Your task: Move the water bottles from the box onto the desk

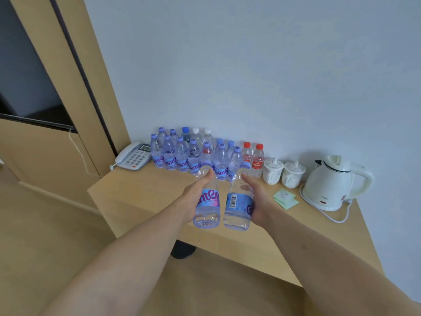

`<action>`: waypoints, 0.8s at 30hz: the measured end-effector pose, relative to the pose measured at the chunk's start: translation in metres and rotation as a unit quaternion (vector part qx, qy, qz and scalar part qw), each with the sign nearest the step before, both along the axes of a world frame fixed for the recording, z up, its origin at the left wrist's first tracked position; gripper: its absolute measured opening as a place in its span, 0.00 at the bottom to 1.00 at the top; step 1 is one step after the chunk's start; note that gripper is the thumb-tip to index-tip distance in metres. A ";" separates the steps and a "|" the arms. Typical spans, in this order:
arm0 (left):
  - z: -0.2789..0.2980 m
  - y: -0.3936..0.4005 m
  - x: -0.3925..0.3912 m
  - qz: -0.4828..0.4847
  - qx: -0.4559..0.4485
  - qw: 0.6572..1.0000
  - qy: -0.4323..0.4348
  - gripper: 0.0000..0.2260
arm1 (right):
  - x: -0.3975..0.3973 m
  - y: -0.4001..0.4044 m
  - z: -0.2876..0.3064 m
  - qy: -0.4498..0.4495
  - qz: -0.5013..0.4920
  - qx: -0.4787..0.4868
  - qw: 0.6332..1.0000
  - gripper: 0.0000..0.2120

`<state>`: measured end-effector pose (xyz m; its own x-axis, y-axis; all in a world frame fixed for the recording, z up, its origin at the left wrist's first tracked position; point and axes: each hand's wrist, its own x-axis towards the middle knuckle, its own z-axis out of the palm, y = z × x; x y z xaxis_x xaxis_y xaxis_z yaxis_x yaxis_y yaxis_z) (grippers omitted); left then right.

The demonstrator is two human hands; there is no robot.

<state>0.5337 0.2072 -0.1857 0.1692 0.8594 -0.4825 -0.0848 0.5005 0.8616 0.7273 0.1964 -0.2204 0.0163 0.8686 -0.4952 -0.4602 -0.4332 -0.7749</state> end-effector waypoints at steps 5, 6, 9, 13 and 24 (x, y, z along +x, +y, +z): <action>-0.010 0.073 0.018 -0.020 -0.011 1.000 0.021 0.30 | 0.016 0.062 -0.007 -0.017 -0.029 -0.013 0.999 0.26; -0.012 0.085 0.020 -0.028 -0.012 0.999 0.028 0.28 | 0.019 0.071 -0.008 -0.018 -0.031 -0.021 0.999 0.26; -0.020 0.122 0.026 -0.056 -0.015 0.998 0.038 0.22 | 0.025 0.097 -0.016 -0.017 -0.037 -0.022 0.999 0.26; -0.034 0.167 0.036 -0.113 -0.010 0.992 0.054 0.18 | 0.027 0.125 -0.025 -0.063 -0.074 -0.032 0.995 0.29; -0.065 0.254 0.046 -0.281 -0.020 0.957 0.070 0.20 | 0.022 0.177 -0.046 -0.155 -0.259 -0.060 0.951 0.23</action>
